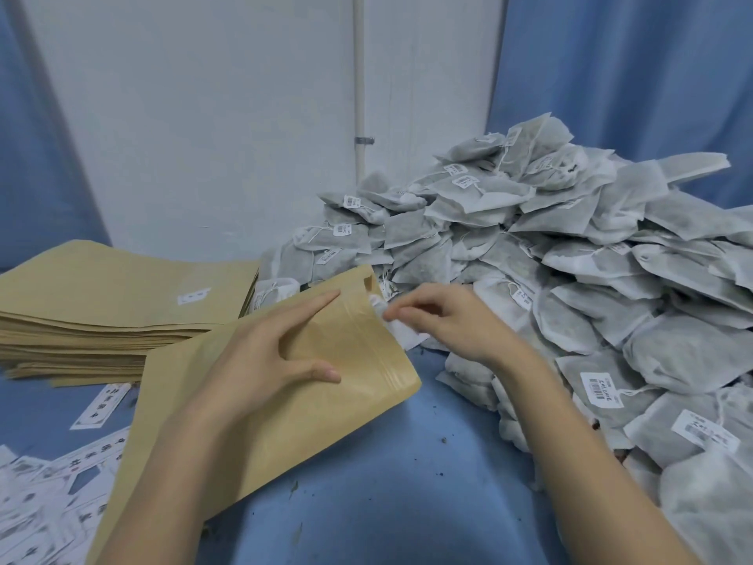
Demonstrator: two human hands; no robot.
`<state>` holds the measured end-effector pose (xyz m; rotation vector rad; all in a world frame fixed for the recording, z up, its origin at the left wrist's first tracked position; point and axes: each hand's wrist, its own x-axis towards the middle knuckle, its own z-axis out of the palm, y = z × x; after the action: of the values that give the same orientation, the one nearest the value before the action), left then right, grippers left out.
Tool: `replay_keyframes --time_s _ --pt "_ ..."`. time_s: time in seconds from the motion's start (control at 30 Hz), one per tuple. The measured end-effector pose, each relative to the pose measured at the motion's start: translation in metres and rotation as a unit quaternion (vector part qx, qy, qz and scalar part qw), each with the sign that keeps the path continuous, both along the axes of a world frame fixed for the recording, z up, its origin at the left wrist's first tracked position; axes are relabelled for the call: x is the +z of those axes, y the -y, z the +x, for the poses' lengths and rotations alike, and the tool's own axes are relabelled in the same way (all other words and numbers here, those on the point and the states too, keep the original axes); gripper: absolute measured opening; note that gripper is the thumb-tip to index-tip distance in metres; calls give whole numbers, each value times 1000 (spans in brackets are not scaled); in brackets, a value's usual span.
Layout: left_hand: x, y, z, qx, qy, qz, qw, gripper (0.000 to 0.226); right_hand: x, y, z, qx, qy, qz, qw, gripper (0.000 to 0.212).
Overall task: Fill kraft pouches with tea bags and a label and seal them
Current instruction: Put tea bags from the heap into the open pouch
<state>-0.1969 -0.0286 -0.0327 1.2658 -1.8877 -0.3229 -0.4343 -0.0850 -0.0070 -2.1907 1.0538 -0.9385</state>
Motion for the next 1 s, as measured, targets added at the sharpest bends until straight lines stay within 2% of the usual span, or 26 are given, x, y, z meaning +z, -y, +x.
replay_keyframes --time_s 0.07,0.17,0.23,0.27,0.33,0.4,0.43,0.5,0.6,0.73,0.8,0.87,0.93,1.0 --pt "1 0 -5 -7 9 -1 1000 86 3 -1 19 55 -30 34 997 14" --pt "0 1 -10 -10 31 -3 999 85 4 2 35 140 -143 91 976 12" --pt "0 2 -8 -2 37 -4 999 85 6 11 35 147 -161 95 971 13" --pt "-1 3 -6 7 36 -6 999 86 7 17 33 125 -114 95 981 15" --pt "-2 4 0 28 24 -8 999 86 10 34 24 9 57 107 993 19" --pt "-2 4 4 46 6 -12 999 85 12 54 13 -146 174 67 972 23" --pt "-3 4 6 50 -1 -17 999 85 13 66 7 -210 192 40 958 25" --pt "-3 4 8 56 -5 -25 998 83 18 85 -3 -270 215 17 938 36" --pt "-3 4 8 57 -9 -24 998 82 28 108 -10 -299 244 33 922 55" --pt "-4 4 8 61 -5 -23 998 84 38 125 -17 -298 296 119 900 61" --pt "-5 4 9 62 -5 -21 998 84 40 130 -21 -308 278 136 900 59" --pt "-5 4 9 64 -9 -20 998 84 40 132 -26 -340 210 95 912 51" --pt "-5 3 9 64 -10 -18 998 84 40 132 -31 -390 57 -7 919 39" --pt "-4 3 8 62 -11 -16 998 84 43 130 -34 -434 -105 -117 887 35"
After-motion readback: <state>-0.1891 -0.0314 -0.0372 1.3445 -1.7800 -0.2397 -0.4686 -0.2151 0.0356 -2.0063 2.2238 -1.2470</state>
